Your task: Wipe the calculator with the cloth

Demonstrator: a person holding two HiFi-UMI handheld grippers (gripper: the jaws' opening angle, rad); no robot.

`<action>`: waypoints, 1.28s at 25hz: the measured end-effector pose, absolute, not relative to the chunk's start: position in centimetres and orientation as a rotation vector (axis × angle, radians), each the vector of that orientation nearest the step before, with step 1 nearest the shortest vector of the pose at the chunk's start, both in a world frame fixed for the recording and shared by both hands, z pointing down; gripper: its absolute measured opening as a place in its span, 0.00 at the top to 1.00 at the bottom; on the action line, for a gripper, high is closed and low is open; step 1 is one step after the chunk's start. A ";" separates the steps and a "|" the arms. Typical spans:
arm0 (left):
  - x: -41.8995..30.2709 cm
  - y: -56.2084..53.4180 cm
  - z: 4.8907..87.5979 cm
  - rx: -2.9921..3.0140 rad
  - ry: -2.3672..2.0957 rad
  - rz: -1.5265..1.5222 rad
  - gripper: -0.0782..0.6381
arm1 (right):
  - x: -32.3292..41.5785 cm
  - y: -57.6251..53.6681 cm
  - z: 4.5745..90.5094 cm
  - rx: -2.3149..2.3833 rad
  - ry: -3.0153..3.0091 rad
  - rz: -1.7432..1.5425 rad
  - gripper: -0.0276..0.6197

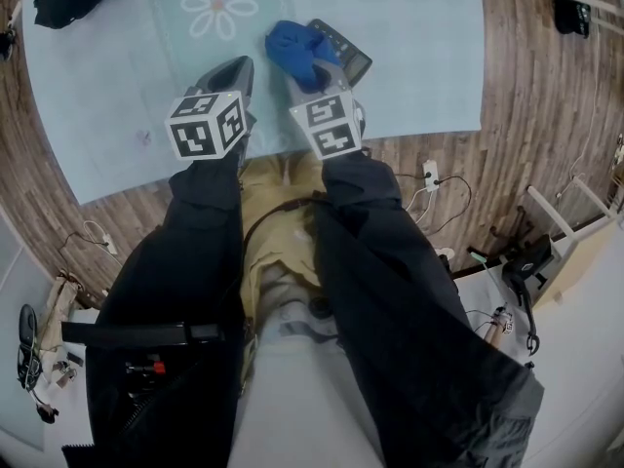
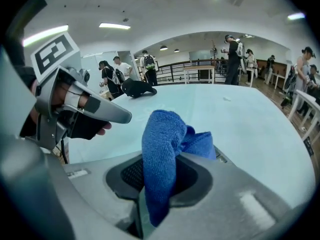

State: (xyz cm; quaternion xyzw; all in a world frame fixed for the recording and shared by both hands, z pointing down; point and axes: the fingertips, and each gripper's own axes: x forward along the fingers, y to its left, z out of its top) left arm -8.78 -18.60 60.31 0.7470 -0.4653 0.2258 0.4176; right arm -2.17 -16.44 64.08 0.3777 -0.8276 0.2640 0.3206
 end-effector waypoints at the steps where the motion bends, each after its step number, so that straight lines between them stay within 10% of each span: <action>1: -8.9 -18.6 60.3 1.872 -1.172 0.566 0.90 | -2.5 -16.4 64.1 0.990 -2.187 0.713 0.81; 32: -9.8 -19.2 59.0 1.873 -1.205 0.519 0.90 | 10.9 -21.5 56.7 1.325 -2.030 0.505 0.81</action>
